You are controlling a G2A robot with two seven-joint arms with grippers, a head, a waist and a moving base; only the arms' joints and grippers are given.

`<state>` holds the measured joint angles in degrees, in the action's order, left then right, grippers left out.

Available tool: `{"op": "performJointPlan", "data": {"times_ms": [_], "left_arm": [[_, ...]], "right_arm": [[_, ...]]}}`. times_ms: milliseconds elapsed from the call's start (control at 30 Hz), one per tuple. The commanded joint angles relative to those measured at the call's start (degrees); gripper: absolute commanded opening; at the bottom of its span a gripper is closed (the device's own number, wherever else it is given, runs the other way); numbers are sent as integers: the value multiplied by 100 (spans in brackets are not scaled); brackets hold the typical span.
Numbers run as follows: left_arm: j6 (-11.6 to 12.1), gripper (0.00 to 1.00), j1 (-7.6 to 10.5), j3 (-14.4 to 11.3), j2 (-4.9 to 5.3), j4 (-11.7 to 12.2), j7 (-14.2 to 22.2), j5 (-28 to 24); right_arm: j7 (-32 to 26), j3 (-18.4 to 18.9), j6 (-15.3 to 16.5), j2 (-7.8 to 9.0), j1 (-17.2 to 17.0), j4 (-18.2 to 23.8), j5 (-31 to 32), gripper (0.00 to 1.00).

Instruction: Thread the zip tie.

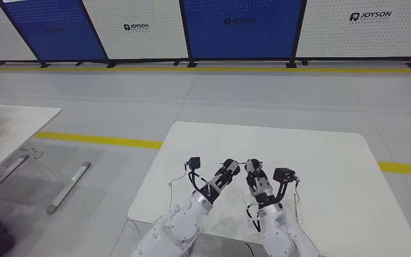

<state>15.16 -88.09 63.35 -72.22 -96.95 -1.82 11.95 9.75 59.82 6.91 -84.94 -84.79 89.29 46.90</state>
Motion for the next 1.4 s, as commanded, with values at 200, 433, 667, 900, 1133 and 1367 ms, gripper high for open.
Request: {"op": "performJointPlan", "data": {"times_ms": [200,433,667,900,1133,1367], "left_arm": [[21,0,-44,40,11,-48,19,-14],[-67,0,-27,46,4,-33,-29,-52],[-243,0,1,75,-19,-45,-189,-280],[-353,0,-9,173,-40,-138,-205,-848],[-353,0,-9,173,-40,-138,-205,-848],[-393,0,9,192,-58,-114,-217,-1112]], "right_arm": [[-96,14,9,5,13,18,-96,0],[-85,26,17,10,0,44,-123,48],[-5,56,31,20,-41,98,-113,48],[-120,317,-195,87,-279,243,34,100],[-155,328,-226,92,-289,274,61,100],[-253,439,-478,125,-135,154,555,100]]}}
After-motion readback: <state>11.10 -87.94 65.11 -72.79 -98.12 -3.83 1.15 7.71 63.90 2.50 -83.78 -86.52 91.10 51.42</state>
